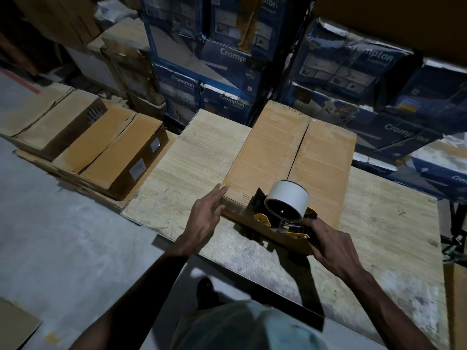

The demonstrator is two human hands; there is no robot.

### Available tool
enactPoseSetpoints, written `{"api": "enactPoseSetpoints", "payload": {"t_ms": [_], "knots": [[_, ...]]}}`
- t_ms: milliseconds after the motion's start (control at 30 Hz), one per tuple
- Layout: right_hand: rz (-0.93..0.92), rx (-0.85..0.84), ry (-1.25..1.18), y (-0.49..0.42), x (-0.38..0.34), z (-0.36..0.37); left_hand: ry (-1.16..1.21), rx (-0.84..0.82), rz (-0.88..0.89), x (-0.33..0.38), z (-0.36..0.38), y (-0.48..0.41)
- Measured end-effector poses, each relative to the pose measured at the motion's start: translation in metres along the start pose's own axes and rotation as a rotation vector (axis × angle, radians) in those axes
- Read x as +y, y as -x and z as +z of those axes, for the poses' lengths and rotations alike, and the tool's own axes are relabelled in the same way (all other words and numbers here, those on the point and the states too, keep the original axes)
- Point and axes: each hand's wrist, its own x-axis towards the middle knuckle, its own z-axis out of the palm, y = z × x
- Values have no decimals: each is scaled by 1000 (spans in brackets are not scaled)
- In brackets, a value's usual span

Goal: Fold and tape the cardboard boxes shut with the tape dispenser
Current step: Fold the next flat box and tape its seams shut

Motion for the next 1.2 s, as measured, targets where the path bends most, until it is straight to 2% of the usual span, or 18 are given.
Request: {"api": "enactPoseSetpoints", "payload": {"t_ms": [133, 233, 367, 433, 500, 667, 900, 1200], "knots": [[-14, -9, 3, 1, 1, 0, 26, 120, -110, -3, 9, -2], [3, -31, 22, 1, 2, 1, -37, 58, -78, 1, 15, 1], [7, -25, 14, 1, 3, 2, -441, 27, 230, 10, 31, 4], [-6, -8, 7, 1, 3, 3, -528, -37, 392, 11, 37, 3], [-10, -2, 8, 1, 4, 2, -489, -65, 438, 11, 42, 2], [-32, -23, 45, 2, 4, 2, -441, -71, 394, 11, 38, 3], [-81, -32, 124, -3, -2, -12, -422, -128, 430, 10, 29, -2], [10, -84, 137, 40, 23, -31, -325, -130, 425, 16, 26, -2]]}}
